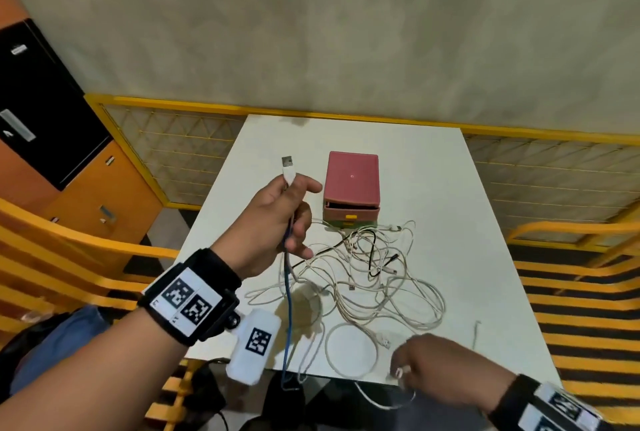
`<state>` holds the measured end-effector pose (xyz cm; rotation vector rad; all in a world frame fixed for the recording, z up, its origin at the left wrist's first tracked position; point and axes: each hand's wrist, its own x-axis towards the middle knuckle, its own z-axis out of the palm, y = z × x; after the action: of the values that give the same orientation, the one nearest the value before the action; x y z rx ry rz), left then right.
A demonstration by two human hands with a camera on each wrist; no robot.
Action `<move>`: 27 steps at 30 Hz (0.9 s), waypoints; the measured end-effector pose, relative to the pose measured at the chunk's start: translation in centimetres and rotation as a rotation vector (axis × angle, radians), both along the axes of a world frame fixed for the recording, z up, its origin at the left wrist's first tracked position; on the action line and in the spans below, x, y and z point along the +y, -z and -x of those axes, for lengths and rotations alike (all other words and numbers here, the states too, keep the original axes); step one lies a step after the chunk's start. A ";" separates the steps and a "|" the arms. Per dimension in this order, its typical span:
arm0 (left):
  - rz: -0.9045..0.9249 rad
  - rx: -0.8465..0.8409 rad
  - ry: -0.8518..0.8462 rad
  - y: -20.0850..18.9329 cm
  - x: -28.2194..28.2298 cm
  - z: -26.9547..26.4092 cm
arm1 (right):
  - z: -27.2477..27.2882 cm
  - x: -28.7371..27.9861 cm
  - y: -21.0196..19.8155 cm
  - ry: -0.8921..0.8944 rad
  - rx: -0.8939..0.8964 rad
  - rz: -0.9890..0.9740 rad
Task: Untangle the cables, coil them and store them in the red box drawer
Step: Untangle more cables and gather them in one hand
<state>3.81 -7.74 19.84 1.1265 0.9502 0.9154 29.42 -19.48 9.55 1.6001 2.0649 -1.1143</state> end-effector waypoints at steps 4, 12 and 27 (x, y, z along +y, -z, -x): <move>0.001 -0.054 -0.006 0.5 0.4 0.2 | 0.6 -0.8 1.5 -0.080 0.016 0.119; 0.157 -0.244 -0.065 1.8 0.4 1.0 | 2.0 9.4 0.2 0.288 0.346 -0.453; 0.215 -0.285 -0.020 3.4 2.1 3.7 | 6.4 19.7 8.2 -0.443 -0.479 -0.548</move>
<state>0.08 -5.63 16.43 0.7820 0.8043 0.9368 22.97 0.26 1.36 1.3225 2.3065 -0.0016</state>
